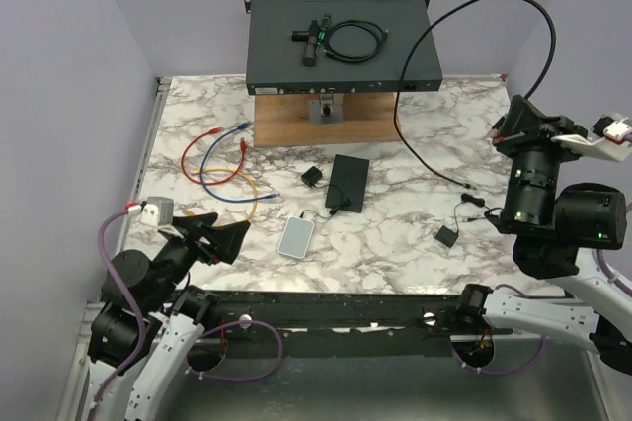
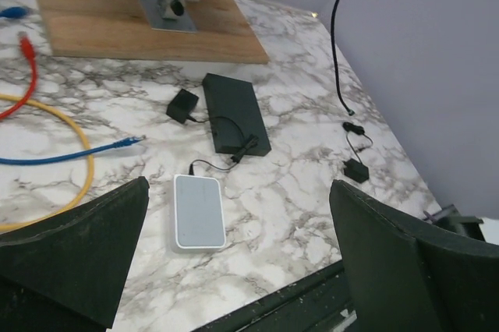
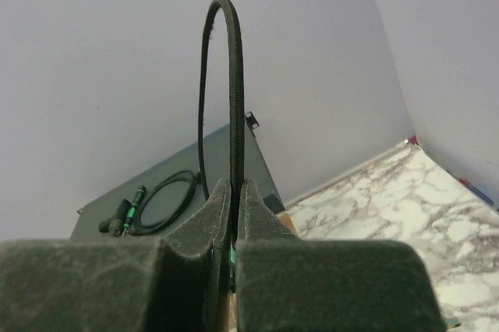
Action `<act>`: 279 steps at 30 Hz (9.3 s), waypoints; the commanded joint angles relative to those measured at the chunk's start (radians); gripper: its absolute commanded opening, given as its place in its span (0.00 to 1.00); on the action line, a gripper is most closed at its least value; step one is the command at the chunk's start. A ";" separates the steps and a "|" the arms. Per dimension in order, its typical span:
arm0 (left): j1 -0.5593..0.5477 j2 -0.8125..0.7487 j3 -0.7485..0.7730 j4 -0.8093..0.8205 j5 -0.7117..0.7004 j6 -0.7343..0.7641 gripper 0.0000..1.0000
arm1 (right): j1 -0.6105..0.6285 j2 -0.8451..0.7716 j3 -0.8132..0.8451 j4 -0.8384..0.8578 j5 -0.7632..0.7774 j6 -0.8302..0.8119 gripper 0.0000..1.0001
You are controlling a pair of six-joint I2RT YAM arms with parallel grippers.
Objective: Insert the plug into the switch port
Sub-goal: Pick up the connector from the center of the board.
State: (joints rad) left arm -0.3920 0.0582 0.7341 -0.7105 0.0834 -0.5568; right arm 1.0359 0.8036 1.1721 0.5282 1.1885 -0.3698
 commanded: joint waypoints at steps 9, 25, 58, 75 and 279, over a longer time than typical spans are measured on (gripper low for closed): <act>0.004 0.196 -0.022 0.224 0.351 -0.025 0.98 | 0.004 -0.184 -0.334 0.032 0.164 0.299 0.01; 0.004 0.242 -0.053 0.275 0.348 -0.025 0.99 | 0.000 -0.321 -0.336 0.452 0.150 -0.216 0.01; -0.069 0.524 -0.220 0.948 0.579 -0.422 0.98 | 0.001 -0.190 -0.745 -0.019 -0.307 1.164 0.01; -0.216 0.831 -0.244 1.336 0.519 -0.528 0.83 | 0.001 0.007 -0.787 0.302 -0.533 1.382 0.01; -0.375 0.634 0.058 0.080 0.035 -0.034 0.78 | 0.533 0.340 -0.300 -0.916 -0.805 -0.046 0.01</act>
State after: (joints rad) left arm -0.7708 0.7418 0.8230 -0.7269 0.3729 -0.4774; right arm 1.5631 1.1694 0.9195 -0.3977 0.3206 -0.5320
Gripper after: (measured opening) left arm 0.752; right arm 0.046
